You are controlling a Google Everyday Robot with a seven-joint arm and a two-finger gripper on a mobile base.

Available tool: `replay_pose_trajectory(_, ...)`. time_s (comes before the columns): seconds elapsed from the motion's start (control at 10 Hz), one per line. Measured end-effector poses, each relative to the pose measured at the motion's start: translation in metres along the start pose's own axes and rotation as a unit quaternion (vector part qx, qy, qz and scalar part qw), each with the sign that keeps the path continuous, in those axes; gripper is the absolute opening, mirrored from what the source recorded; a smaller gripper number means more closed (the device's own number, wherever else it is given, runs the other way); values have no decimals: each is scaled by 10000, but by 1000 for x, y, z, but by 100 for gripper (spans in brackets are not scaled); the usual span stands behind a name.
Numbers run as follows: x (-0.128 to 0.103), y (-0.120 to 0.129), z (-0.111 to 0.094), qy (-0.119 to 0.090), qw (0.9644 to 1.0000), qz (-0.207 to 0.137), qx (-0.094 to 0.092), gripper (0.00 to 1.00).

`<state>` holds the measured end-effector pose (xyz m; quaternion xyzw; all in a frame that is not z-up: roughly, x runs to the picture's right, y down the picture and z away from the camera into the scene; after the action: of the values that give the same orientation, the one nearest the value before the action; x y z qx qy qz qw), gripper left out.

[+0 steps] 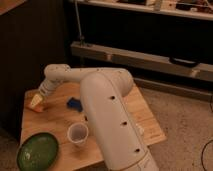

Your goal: Place the pepper in the ceramic cup

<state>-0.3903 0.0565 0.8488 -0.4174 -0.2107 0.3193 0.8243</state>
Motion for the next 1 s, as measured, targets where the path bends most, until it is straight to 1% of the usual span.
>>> replay_pose_trajectory(0.1, -1, 1, 5, 10, 9998, -184, 82, 80)
replay_pose_trajectory(0.2, -5, 5, 12, 40, 9986, -490, 180, 80)
replay_pose_trajectory(0.3, -5, 9, 20, 129, 9967, -719, 352, 80)
replay_pose_trajectory(0.4, -3, 6, 22, 151, 9945, -819, 637, 80)
replay_pose_trajectory(0.5, 0, 5, 25, 122, 9923, -878, 862, 80)
replay_pose_trajectory(0.6, 4, 3, 30, 71, 9915, -918, 917, 80)
replay_pose_trajectory(0.7, 10, -7, 33, 41, 9910, -940, 948, 80)
replay_pose_trajectory(0.8, 12, -13, 34, 18, 9910, -948, 941, 80)
replay_pose_trajectory(1.0, 11, -16, 46, -51, 9920, -987, 779, 80)
